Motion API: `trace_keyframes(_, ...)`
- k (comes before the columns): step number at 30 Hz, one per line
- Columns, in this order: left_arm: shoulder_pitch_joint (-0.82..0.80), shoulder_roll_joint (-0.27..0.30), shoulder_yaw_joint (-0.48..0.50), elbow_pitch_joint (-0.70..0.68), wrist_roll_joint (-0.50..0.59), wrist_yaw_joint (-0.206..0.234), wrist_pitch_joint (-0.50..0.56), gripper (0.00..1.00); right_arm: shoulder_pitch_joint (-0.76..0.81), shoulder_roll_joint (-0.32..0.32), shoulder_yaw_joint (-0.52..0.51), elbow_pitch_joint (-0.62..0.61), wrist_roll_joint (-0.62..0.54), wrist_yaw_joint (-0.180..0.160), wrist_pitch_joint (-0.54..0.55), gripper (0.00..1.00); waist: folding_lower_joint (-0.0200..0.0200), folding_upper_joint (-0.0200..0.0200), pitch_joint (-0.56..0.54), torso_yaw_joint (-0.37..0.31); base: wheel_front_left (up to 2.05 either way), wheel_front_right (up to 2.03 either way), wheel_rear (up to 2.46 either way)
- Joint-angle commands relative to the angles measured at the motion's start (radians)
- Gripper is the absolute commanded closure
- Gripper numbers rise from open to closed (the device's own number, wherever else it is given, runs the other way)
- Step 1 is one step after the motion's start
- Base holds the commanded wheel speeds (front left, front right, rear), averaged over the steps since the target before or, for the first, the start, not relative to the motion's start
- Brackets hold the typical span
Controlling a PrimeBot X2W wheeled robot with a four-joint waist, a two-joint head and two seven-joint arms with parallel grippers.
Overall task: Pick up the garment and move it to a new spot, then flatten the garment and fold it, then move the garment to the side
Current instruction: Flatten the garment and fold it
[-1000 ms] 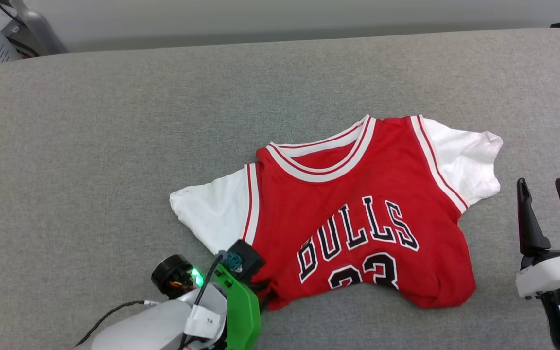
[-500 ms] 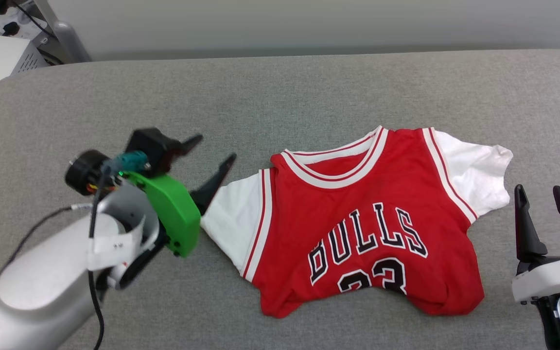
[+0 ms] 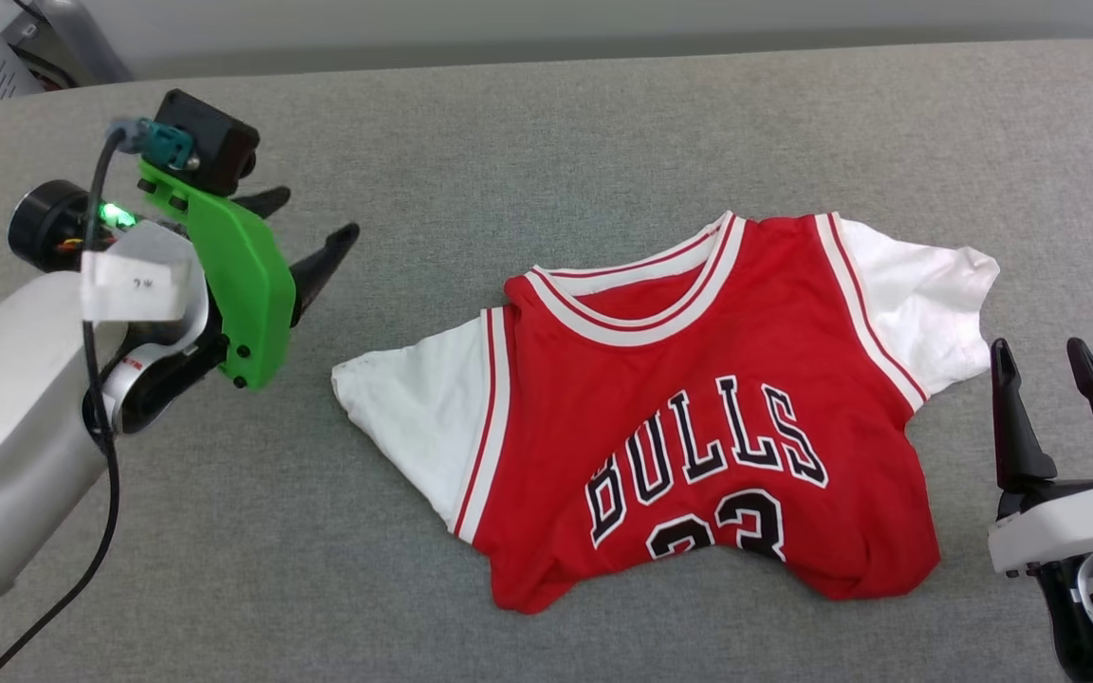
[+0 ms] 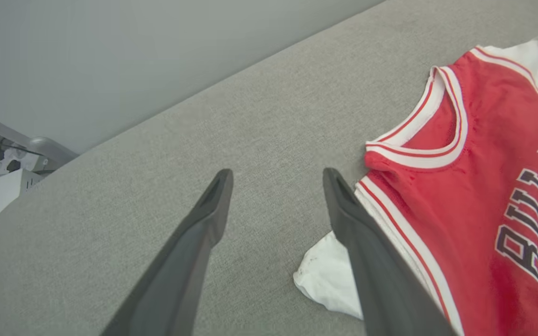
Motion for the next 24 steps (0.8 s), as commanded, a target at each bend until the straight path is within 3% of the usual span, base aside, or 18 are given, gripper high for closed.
trace_keyframes(1, -0.023, -0.003, -0.018, 0.016, -0.008, -0.018, 0.04, 0.0, -0.016, 0.0, 0.001, -0.006, -0.006, -0.001, -0.007, 0.0, 0.0, 0.0, 0.016, -0.009, 0.0, 0.0, 0.0)
trace_keyframes(8, -0.047, -0.033, -0.096, 0.128, -0.063, -0.069, 0.216, 0.0, -0.042, -0.001, 0.01, -0.005, -0.01, -0.001, -0.009, 0.0, 0.0, 0.0, 0.057, -0.027, 0.0, 0.0, 0.0)
trace_keyframes(21, -0.001, -0.106, -0.239, 0.291, -0.096, -0.091, 0.311, 0.0, -0.088, -0.013, 0.037, 0.015, -0.014, -0.001, -0.02, 0.0, 0.0, 0.0, 0.107, -0.056, 0.0, 0.0, 0.0)
trace_keyframes(22, 0.001, -0.108, -0.249, 0.291, -0.095, -0.091, 0.308, 0.14, -0.09, -0.014, 0.037, 0.017, -0.013, -0.001, -0.021, 0.0, 0.0, 0.0, 0.107, -0.057, 0.0, 0.0, 0.0)
trace_keyframes(23, 0.001, -0.111, -0.258, 0.286, -0.095, -0.091, 0.3, 0.98, -0.092, -0.016, 0.036, 0.019, -0.013, -0.001, -0.022, 0.0, 0.0, 0.0, 0.107, -0.057, 0.0, 0.0, 0.0)
trace_keyframes(24, 0.0, -0.113, -0.263, 0.282, -0.1, -0.091, 0.293, 1.0, -0.092, -0.018, 0.035, 0.022, -0.012, -0.001, -0.023, 0.0, 0.0, 0.0, 0.107, -0.056, 0.0, 0.0, 0.0)
